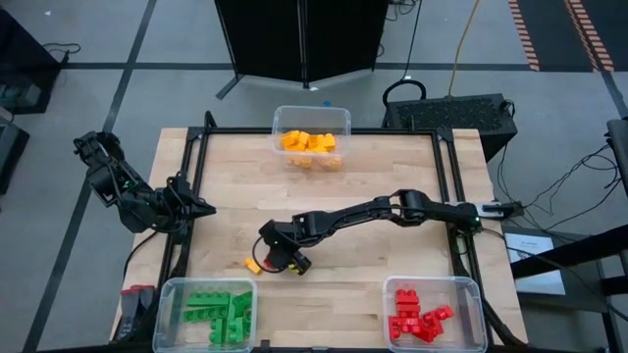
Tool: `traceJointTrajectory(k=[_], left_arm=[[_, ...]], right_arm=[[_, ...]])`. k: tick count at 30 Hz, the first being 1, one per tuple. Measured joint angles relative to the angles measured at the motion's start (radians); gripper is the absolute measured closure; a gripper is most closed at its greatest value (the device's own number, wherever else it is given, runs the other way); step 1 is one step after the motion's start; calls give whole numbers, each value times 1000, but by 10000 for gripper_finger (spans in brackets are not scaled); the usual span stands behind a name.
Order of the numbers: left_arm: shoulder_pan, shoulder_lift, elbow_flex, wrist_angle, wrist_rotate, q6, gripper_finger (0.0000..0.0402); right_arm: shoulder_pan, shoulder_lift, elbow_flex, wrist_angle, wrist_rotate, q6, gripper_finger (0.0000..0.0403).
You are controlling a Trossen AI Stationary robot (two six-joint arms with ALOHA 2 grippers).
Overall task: Sort blocks
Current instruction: Put the red game piece into the bottom right transparent bin
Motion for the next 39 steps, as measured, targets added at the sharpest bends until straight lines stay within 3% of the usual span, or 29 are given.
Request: traceJointTrajectory(k=[2, 13, 28, 39], left_arm=[[0, 0, 0, 0, 0, 0, 398], [0, 0, 0, 0, 0, 0, 398], [0, 0, 0, 1, 1, 1, 398], [0, 0, 0, 2, 9, 5, 398]], right_arm=[[-1, 0, 0, -1, 1, 15, 250], [4, -16, -1, -25, 43, 159, 249], [10, -29, 361, -464, 114, 289, 250], [25, -216, 355, -619, 144, 518, 250]])
